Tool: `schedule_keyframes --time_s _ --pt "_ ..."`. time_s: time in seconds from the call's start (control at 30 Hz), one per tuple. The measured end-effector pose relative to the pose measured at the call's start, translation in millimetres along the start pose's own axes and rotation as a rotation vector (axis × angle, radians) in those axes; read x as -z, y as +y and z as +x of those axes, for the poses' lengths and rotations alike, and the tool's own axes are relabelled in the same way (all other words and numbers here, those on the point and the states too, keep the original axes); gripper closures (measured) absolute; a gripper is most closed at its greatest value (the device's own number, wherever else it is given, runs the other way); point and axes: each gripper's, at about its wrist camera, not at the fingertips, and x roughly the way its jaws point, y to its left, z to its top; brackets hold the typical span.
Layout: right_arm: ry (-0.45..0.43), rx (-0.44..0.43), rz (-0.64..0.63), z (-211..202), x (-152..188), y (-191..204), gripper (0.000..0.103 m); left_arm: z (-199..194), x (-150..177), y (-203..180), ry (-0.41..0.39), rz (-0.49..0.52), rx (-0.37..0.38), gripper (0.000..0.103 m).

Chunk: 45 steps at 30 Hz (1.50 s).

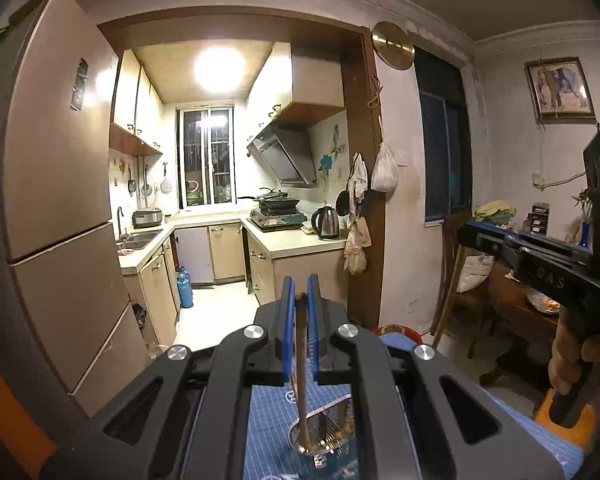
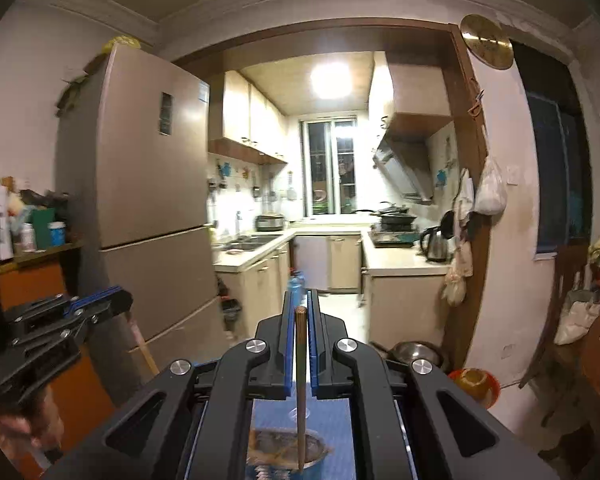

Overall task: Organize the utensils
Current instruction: 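Lower the left tool's chopstick into the holder while the right tool lowers its own, then open both tools to drop the chopsticks into the holder, then swing both open tools back over the last two chopsticks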

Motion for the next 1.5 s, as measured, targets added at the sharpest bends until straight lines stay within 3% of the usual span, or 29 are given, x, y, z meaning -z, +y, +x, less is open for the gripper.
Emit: schedule_keyframes --time_s 0.33,0.7,0.73,0.77,0.8,0.83,1.1,1.23,1.5 --pt "0.028 0.015 0.021 69.3 20.2 -11.8 0.096 58.3 33.2 18.2 0.057 -0.074 0.05 0.098" --pt "0.181 -0.017 0.059 118.7 82.3 -9.6 0.096 90.7 87.7 28.1 0.191 -0.082 0.021 0.096" --pt "0.196 -0.022 0.058 121.9 87.6 -8.7 0.095 91.5 91.2 30.1 0.207 -0.093 0.022 0.093" --pt "0.217 -0.029 0.055 125.1 91.7 -7.0 0.089 92.9 90.6 31.4 0.213 -0.102 0.021 0.079" --pt "0.228 -0.025 0.049 126.8 94.3 -5.3 0.079 91.5 91.7 33.6 0.218 -0.113 0.019 0.053" --pt "0.223 -0.017 0.045 125.7 95.3 -5.2 0.064 86.4 91.2 36.2 0.201 -0.123 0.004 0.048" --pt "0.162 0.008 0.025 93.9 84.7 -4.1 0.064 58.4 78.3 44.5 0.142 -0.12 -0.008 0.047" --pt "0.158 0.012 -0.008 70.9 88.3 -3.9 0.064 26.0 80.6 48.5 0.114 -0.129 -0.018 0.047" --pt "0.232 -0.005 -0.075 -22.6 135.7 -5.1 0.064 -51.0 114.2 41.3 0.14 -0.06 -0.053 0.047"
